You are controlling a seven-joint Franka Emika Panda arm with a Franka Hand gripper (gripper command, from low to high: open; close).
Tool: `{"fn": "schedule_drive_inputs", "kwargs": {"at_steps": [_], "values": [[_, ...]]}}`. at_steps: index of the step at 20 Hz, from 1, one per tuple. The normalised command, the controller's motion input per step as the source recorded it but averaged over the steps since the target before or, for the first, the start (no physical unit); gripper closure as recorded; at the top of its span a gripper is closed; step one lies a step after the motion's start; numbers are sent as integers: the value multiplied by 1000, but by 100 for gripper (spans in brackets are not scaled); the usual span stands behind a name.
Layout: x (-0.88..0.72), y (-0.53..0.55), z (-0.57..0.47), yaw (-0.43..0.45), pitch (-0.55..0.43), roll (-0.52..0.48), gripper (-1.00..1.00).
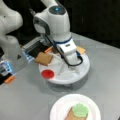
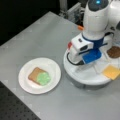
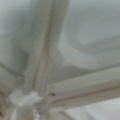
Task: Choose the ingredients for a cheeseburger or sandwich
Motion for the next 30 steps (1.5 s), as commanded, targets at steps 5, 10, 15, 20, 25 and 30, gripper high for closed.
{"fn": "schedule_drive_inputs", "kwargs": {"at_steps": [5,10,15,20,25,30], "values": [[336,67,309,-45,310,-40,-100],[264,17,266,-11,280,-32,-100],[130,-69,328,-174,169,-70,-100],[-41,-202,445,-463,48,-206,-100],[-88,-283,253,-508,30,-133,-100],[-125,-350,13,-410,66,-34,-100]]}}
